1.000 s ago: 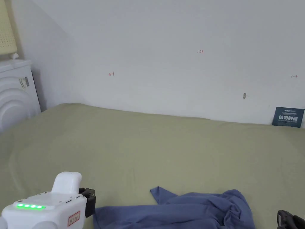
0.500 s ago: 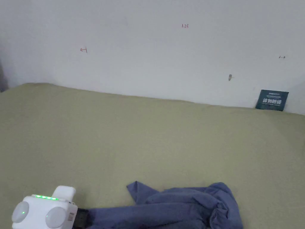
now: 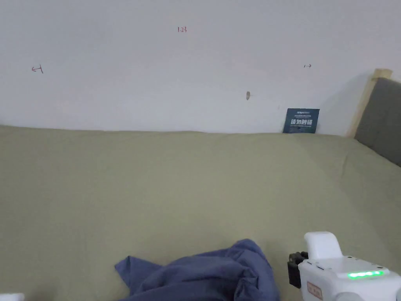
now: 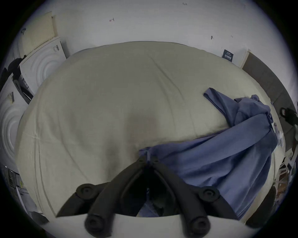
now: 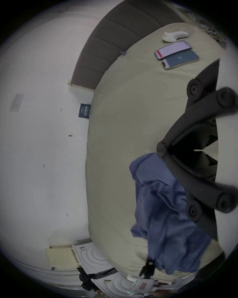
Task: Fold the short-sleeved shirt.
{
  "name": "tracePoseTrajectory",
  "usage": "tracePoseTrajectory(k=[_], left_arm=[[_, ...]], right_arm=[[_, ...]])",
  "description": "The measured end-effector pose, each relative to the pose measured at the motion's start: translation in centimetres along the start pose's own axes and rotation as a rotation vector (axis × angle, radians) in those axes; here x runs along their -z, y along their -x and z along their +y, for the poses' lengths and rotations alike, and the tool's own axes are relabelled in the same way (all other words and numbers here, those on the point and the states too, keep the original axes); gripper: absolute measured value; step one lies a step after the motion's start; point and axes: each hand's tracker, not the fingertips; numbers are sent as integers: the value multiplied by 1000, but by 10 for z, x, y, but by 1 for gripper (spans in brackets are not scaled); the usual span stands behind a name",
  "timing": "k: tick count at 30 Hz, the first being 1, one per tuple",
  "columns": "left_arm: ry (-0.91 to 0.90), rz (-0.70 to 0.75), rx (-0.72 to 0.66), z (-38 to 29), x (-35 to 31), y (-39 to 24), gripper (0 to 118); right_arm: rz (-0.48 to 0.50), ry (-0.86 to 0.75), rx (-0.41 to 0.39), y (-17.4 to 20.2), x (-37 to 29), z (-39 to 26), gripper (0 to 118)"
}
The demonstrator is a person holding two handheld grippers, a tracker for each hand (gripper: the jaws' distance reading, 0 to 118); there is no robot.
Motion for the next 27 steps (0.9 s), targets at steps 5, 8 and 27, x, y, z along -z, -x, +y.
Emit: tracePoseTrajectory(k=[5, 8, 27], left_arm=[[5, -29, -11, 0, 3, 7, 1], [2, -50, -36, -3, 3, 13, 1], [-214, 35, -75, 27, -119, 23, 1]], right_arm=[[26, 176, 64, -12, 80, 13, 45], [-7, 153, 61, -8, 105, 12, 108], [-37, -18, -16, -28, -52, 56, 0]])
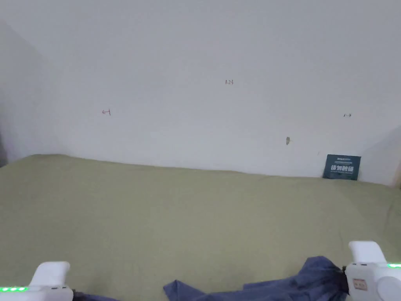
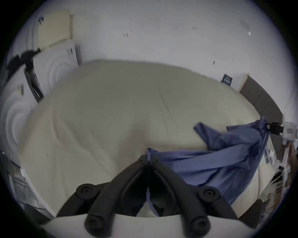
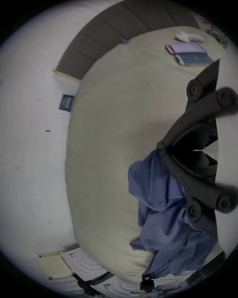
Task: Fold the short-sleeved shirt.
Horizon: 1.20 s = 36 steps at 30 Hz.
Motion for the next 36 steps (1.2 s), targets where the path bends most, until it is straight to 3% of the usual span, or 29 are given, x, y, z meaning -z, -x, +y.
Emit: tracePoseTrajectory(k=[8, 14, 25, 36], left_arm=[[-243, 83, 12, 72, -131, 17, 1], [-329, 77, 0, 107, -186, 4, 1], [-382, 112, -26, 171, -180, -30, 1], [-428, 158, -23, 255, -125, -44, 1]], right_arm=[[-23, -196, 58, -43, -126, 38, 0], [-47, -289, 104, -69, -180, 61, 0], [-140, -342, 86, -64, -194, 109, 0], [-177, -364, 88, -68, -120, 191, 0]])
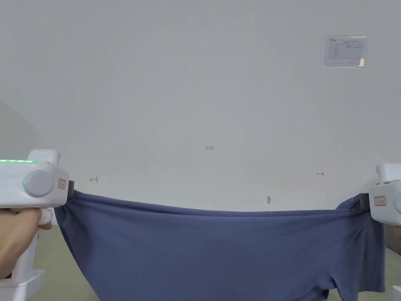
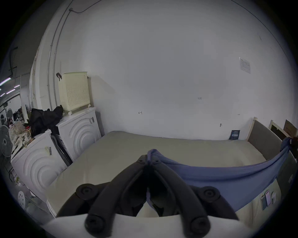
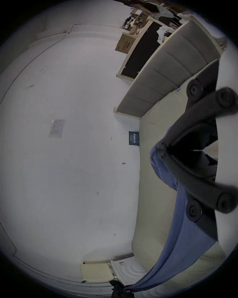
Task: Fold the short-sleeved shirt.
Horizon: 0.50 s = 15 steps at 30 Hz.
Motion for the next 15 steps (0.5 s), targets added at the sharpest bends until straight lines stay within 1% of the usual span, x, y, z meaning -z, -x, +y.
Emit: tracePoseTrajectory(k=[4, 7, 8, 11, 15], left_arm=[[12, 16, 17, 1, 34, -11, 1], [25, 33, 31, -10, 60, -18, 1], [35, 34, 30, -17, 69, -20, 1], [94, 29, 41, -46, 89, -22, 1], [186, 11, 50, -103, 102, -18, 1]], right_arm=[[-13, 7, -27, 12, 36, 1, 0], [-27, 22, -40, 21, 61, -12, 0], [-32, 32, -44, 24, 70, -22, 0], [-29, 95, -94, 31, 88, -56, 0], [-13, 187, -78, 30, 95, -115, 0]])
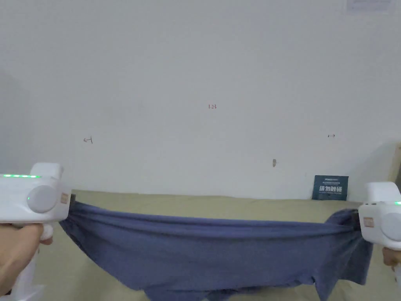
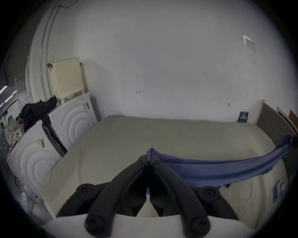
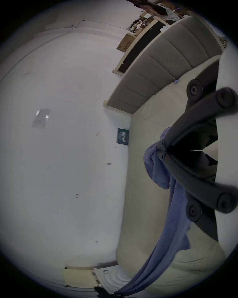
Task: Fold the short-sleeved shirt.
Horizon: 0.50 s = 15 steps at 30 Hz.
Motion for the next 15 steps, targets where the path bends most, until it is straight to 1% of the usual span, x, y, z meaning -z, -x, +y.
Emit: tracePoseTrajectory(k=[3, 5, 6, 7, 8, 11, 12, 15], left_arm=[[117, -61, -12, -52, 11, 7, 1], [167, -69, -17, -93, 9, 12, 1], [177, -75, -23, -111, 5, 14, 1], [212, -90, -11, -128, 0, 17, 1], [223, -98, -17, -146, -7, 21, 1], [270, -125, -30, -193, -19, 41, 1], [276, -132, -38, -207, -29, 46, 1], [280, -133, -35, -239, -63, 59, 1]], right_arm=[[31, 75, 31, -5, -1, -54, 0], [51, 138, 11, -12, -1, -94, 0], [50, 139, 22, -15, -7, -113, 0], [55, 163, 34, -18, -14, -130, 0], [71, 183, 70, -22, -23, -148, 0], [74, 219, 85, -35, -50, -191, 0], [78, 219, 100, -36, -67, -204, 0], [83, 226, 106, -48, -101, -232, 0]])
